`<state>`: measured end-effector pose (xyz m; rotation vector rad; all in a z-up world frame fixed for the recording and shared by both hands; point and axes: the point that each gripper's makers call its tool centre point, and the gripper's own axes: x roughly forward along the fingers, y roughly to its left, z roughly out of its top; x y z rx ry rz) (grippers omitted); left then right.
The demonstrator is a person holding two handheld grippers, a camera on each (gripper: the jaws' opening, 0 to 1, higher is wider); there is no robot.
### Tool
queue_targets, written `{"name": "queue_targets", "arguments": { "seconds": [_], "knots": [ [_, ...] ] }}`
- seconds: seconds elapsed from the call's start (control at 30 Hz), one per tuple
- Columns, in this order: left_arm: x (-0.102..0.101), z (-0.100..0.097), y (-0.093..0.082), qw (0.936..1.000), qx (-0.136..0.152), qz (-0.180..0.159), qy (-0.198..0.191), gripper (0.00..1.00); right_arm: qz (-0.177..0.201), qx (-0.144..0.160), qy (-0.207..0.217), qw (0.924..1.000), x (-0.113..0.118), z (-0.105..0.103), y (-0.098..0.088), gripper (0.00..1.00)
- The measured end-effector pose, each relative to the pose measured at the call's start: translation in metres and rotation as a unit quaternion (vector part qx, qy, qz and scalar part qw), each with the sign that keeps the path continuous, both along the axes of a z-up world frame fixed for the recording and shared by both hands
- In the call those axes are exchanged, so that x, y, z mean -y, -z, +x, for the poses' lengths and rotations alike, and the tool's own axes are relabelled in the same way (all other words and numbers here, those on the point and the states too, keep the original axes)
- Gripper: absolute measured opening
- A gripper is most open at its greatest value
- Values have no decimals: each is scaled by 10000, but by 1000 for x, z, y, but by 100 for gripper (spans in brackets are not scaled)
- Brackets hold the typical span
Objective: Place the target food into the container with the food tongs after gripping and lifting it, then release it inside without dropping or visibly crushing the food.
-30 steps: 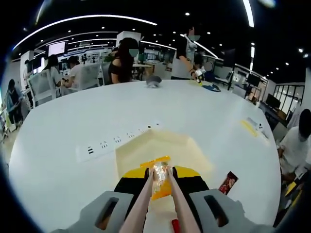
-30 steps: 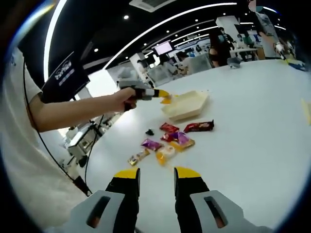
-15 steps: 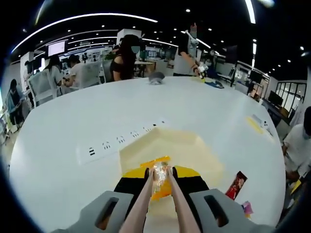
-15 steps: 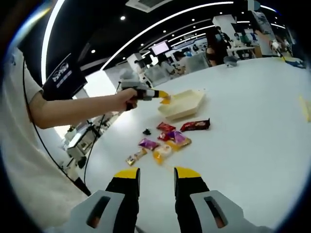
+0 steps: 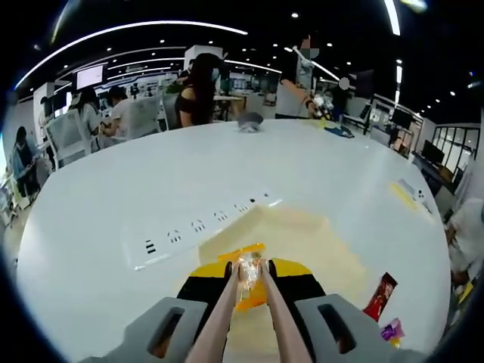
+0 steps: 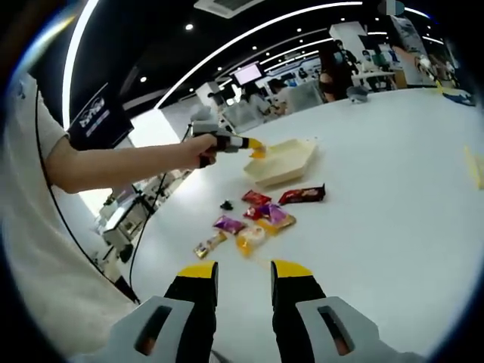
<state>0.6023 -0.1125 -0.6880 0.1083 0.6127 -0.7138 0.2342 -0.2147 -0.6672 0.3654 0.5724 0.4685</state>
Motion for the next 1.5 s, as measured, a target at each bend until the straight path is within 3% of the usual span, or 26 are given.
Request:
{"name": "queue_targets", "arguments": {
  "seconds": [0.8, 1.07, 1.5],
  "knots": [
    [-6, -7, -14, 9998, 54, -192, -94, 20, 8, 66, 32, 10000, -2, -2, -3, 27],
    [-11, -28, -15, 9997, 65, -187, -150, 20, 167, 147, 241, 9995, 7, -7, -6, 27],
    [-19, -55, -21, 9991, 24, -363, -201, 19, 165, 243, 143, 9995, -1, -8, -12, 27]
  ]
}}
